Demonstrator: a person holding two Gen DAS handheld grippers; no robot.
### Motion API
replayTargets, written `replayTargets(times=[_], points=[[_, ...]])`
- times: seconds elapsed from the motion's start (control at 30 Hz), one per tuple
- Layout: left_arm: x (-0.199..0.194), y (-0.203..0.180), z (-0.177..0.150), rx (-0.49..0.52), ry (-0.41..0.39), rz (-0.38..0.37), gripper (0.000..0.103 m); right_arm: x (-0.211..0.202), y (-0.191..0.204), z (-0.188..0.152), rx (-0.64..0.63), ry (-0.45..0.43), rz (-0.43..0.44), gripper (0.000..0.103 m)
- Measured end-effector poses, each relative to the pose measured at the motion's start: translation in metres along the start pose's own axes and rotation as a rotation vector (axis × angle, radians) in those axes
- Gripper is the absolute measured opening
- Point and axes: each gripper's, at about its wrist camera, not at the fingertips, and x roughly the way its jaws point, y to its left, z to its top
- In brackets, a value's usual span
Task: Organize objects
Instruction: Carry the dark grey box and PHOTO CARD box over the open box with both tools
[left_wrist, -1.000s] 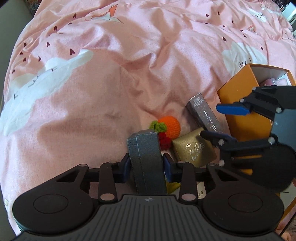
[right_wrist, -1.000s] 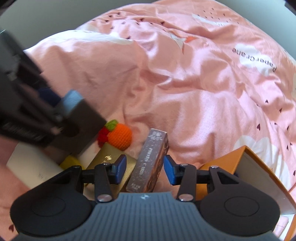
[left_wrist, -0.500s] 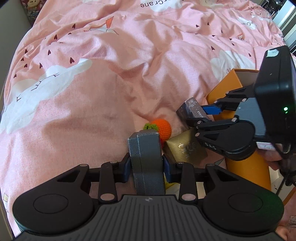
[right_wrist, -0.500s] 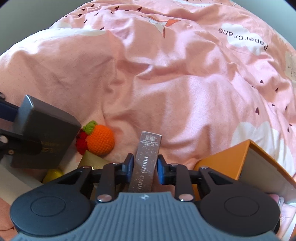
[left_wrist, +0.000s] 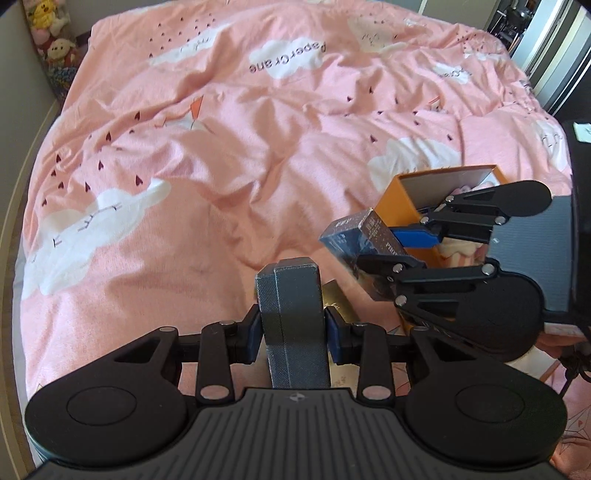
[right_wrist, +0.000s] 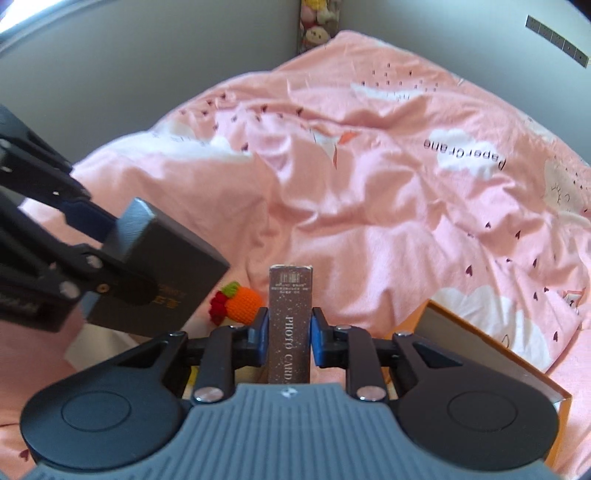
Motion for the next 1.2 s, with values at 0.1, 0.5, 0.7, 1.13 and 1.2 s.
replayTargets(times=[0.1,0.5,0.7,1.13,1.2], points=[[-0.016,-0.011,0.001,0.018,-0.032,-0.013,0.039,-0.029,-0.001,-0.005,0.005,-0.05,0.01,0.024],[-0.048,-0.081,0.003,0.087,-0.114,-0.187,0.039,-0.114,-0.045,-0.071,0.154,-0.111,-0.031,0.024],[-0.018,-0.124,0.002,0.085,-0.086,-0.298,0.039,-0.12,-0.073,-0.115,0.26,-0.073,-0.076,0.024],[0.087,-0.17,-0.016,-0.047,0.064,-0.316,0.039,-0.093,-0.116,-0.178,0.444,0.004,-0.091,0.024],[0.098,-0.175,-0.018,-0.044,0.08,-0.302,0.039,-0.087,-0.12,-0.182,0.455,0.017,-0.086,0.024]])
